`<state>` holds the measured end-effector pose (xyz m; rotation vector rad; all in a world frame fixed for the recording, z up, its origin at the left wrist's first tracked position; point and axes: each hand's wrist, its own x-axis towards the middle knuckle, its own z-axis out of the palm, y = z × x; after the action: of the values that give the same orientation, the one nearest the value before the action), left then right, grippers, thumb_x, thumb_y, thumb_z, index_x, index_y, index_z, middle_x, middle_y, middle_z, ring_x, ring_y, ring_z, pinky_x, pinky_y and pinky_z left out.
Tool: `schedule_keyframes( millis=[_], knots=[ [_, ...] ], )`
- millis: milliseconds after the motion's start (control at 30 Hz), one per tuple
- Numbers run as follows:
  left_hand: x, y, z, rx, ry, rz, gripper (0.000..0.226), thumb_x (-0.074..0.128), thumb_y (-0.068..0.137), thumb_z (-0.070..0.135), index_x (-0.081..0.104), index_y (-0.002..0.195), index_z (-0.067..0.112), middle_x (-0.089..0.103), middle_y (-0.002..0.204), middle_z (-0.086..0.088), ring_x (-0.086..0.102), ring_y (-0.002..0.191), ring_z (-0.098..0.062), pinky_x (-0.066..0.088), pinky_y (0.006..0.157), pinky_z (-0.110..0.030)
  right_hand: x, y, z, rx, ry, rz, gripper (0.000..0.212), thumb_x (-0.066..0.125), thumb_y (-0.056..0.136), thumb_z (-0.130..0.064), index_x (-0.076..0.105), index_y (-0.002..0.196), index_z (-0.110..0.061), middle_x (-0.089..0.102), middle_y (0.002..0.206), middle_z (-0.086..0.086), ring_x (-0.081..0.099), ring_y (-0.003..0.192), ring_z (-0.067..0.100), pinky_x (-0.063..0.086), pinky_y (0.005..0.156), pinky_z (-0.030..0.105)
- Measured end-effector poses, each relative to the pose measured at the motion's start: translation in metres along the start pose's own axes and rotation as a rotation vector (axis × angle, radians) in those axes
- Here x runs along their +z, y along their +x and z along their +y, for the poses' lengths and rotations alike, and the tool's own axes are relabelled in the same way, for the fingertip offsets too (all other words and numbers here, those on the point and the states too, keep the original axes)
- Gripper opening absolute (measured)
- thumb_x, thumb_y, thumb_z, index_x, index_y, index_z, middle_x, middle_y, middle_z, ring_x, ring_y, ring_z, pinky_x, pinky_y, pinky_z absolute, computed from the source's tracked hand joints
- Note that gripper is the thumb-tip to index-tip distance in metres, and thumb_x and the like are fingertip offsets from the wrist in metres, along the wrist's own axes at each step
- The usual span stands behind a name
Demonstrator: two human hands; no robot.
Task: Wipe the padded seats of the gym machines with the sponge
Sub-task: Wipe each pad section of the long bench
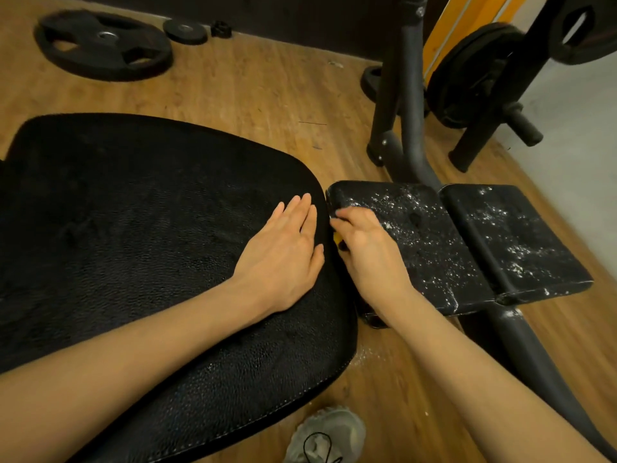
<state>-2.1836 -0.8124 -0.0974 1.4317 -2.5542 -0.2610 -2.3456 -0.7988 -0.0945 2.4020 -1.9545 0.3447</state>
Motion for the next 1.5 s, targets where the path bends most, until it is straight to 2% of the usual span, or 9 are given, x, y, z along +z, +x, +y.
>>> schedule_keyframes(
  millis=[67,167,300,467,600,933,1067,1200,1500],
  knots=[
    [0.000,0.000,0.000,-0.006,-0.003,-0.006,0.064,0.024,0.103,0.038,0.007,0.155,0.003,0.001,0.163,-0.014,0.000,0.151,-0.021,0.001,0.123,-0.034,0.005,0.016,0.002,0.044,0.022,-0.016,0.044,0.063,0.085,0.002,0.059,0.128,-0.004,0.053,0.137,0.012,0.037,0.138,0.030,0.029,0.116,0.045],
    [0.000,-0.001,0.000,-0.007,0.005,-0.013,0.064,0.023,0.103,0.039,0.006,0.155,0.003,-0.001,0.163,-0.013,-0.002,0.151,-0.021,-0.001,0.123,-0.033,-0.001,-0.005,0.000,0.085,0.038,-0.044,0.050,0.062,0.087,-0.001,0.053,0.135,-0.010,0.046,0.146,0.008,0.029,0.144,0.025,0.011,0.120,0.040],
    [0.001,-0.001,0.001,-0.010,0.016,-0.009,0.065,0.021,0.104,0.038,0.004,0.154,0.002,-0.003,0.163,-0.015,-0.003,0.151,-0.022,-0.003,0.123,-0.033,-0.007,-0.048,-0.008,0.042,0.005,-0.053,0.054,0.071,0.077,0.003,0.058,0.130,-0.004,0.054,0.138,0.013,0.040,0.137,0.031,0.020,0.117,0.043],
    [0.002,-0.001,0.002,-0.003,0.009,0.006,0.064,0.022,0.103,0.037,0.005,0.154,0.002,-0.001,0.163,-0.015,-0.003,0.151,-0.022,-0.002,0.123,-0.034,0.003,0.035,-0.004,0.031,-0.084,-0.069,0.046,0.056,0.088,0.004,0.052,0.133,-0.001,0.049,0.141,0.014,0.028,0.143,0.030,0.016,0.119,0.042],
    [0.002,0.000,0.001,-0.005,-0.005,0.010,0.064,0.023,0.103,0.037,0.005,0.154,0.003,-0.001,0.163,-0.014,-0.003,0.151,-0.021,-0.003,0.123,-0.032,0.007,0.076,-0.002,0.091,-0.116,-0.080,0.037,0.056,0.090,-0.002,0.055,0.126,-0.004,0.050,0.135,0.013,0.036,0.136,0.028,0.029,0.114,0.038],
    [0.003,-0.001,0.001,0.006,-0.015,0.022,0.062,0.018,0.104,0.036,0.004,0.154,0.002,-0.003,0.163,-0.014,-0.003,0.151,-0.021,-0.006,0.121,-0.031,-0.009,-0.067,-0.019,0.040,-0.074,-0.030,0.057,0.073,0.065,0.008,0.064,0.121,0.001,0.061,0.129,0.016,0.052,0.128,0.034,0.034,0.111,0.049],
    [0.003,-0.001,0.002,0.009,-0.027,0.012,0.063,0.023,0.103,0.036,0.006,0.154,0.003,-0.001,0.163,-0.014,-0.002,0.151,-0.021,-0.004,0.122,-0.031,0.003,0.012,-0.009,0.051,-0.076,-0.036,0.049,0.047,0.086,0.005,0.052,0.134,-0.001,0.051,0.140,0.015,0.035,0.140,0.032,0.021,0.117,0.044],
    [0.002,0.001,0.001,0.000,-0.031,0.003,0.064,0.025,0.103,0.037,0.007,0.155,0.004,0.000,0.164,-0.013,-0.002,0.151,-0.020,-0.004,0.122,-0.030,0.012,0.057,-0.001,0.122,-0.035,-0.028,0.045,0.048,0.092,0.001,0.048,0.137,-0.006,0.046,0.144,0.010,0.027,0.143,0.026,0.013,0.121,0.039],
    [-0.003,0.003,0.004,0.033,-0.038,-0.071,0.061,0.027,0.104,0.034,0.007,0.155,0.007,0.000,0.164,-0.009,-0.002,0.151,-0.017,-0.004,0.122,-0.029,0.011,-0.118,-0.017,0.131,0.299,0.266,0.063,0.039,0.081,0.009,0.049,0.140,-0.012,0.042,0.148,0.003,0.027,0.145,0.019,0.011,0.122,0.045]
  ],
)
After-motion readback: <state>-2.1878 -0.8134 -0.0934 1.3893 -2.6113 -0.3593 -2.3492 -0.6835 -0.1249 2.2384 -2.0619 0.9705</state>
